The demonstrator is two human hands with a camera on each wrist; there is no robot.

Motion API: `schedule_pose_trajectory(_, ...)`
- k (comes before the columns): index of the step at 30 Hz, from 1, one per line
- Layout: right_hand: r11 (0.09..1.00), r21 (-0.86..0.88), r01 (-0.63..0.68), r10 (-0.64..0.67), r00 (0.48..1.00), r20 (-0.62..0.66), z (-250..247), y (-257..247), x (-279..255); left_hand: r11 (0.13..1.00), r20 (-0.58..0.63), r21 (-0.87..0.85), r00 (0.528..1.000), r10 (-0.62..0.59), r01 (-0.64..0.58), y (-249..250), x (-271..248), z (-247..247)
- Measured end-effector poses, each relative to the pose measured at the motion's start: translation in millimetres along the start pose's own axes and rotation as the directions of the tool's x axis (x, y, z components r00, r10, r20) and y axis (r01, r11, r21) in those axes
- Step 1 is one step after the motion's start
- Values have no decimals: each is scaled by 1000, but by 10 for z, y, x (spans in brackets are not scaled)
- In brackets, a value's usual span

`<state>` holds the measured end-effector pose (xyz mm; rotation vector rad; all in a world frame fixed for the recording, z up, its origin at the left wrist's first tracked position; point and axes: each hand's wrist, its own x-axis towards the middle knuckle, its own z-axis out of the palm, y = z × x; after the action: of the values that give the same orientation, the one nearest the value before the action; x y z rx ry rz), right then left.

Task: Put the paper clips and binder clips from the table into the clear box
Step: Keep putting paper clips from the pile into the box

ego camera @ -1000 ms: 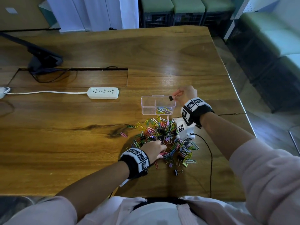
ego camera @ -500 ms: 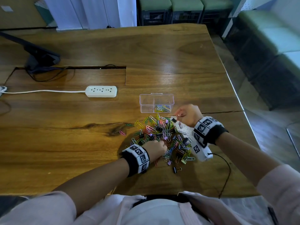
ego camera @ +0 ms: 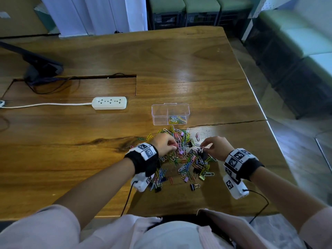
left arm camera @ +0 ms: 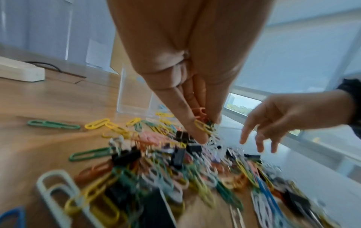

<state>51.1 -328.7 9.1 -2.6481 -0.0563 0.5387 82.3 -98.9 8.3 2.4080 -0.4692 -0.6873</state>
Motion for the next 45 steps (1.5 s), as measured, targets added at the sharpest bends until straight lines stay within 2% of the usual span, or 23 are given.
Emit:
schedule_pose_trajectory(3,993,-85,77,-75,997,25,1,-25,-138,999,-82,-46,997,-14,10,24,81,-208)
schedule_pose_trajectory(5,987,-126,102,-88,990,114,17,-13,-249,999,-129,-43,991,-22,17,45,151,-363)
schedule_pose_trajectory(8,972,-209,105,-45,961,272,61,33,-378,997,-177,-70,984,-33,21,62,285,-577)
schedule_pose_trajectory(10,973,-222,63,9,951,310,123,80,-419,997,-197,-77,979,-45,30,78,383,-685)
schedule_pose_trajectory(14,987,-162,-14,56,964,258,272,110,-431,999,-240,-33,970,-45,38,180,545,-818)
schedule_pose_trajectory(18,993,-120,14,14,974,226,337,73,-398,998,-253,8,965,-66,70,264,670,-880)
schedule_pose_trajectory(23,988,-132,77,-46,973,224,312,91,-361,977,-272,-175,948,-164,119,283,769,-885)
schedule_pose_trajectory(27,978,-144,150,-114,966,234,299,105,-381,866,-185,-454,929,-319,207,213,800,-779)
schedule_pose_trajectory(31,966,-153,210,-169,956,242,296,123,-399,769,-103,-561,896,-431,306,132,869,-728)
schedule_pose_trajectory(33,958,-166,236,-193,951,241,295,130,-394,668,-81,-675,869,-489,313,152,912,-736)
schedule_pose_trajectory(34,955,-169,243,-201,951,233,305,135,-390,661,-61,-676,869,-491,326,181,913,-737)
schedule_pose_trajectory(36,954,-176,245,-205,955,215,332,146,-384,668,42,-609,859,-510,427,216,878,-782)
schedule_pose_trajectory(37,953,-183,242,-202,956,212,339,144,-385,792,-27,-444,877,-479,419,182,854,-726)
schedule_pose_trajectory(38,952,-187,241,-200,956,213,342,140,-386,850,-65,-352,896,-440,392,171,824,-730)
schedule_pose_trajectory(40,947,-192,258,-213,950,227,327,128,-377,714,29,-555,868,-496,426,251,816,-774)
schedule_pose_trajectory(41,943,-197,270,-221,946,237,321,125,-369,654,39,-631,859,-510,417,234,849,-752)
schedule_pose_trajectory(43,943,-192,272,-225,945,236,317,125,-358,690,115,-573,876,-468,443,296,801,-740)
schedule_pose_trajectory(44,947,-184,263,-220,949,226,318,133,-363,736,117,-519,889,-443,435,303,776,-730)
schedule_pose_trajectory(45,954,-172,247,-208,954,216,314,141,-371,727,97,-546,894,-438,416,285,820,-734)
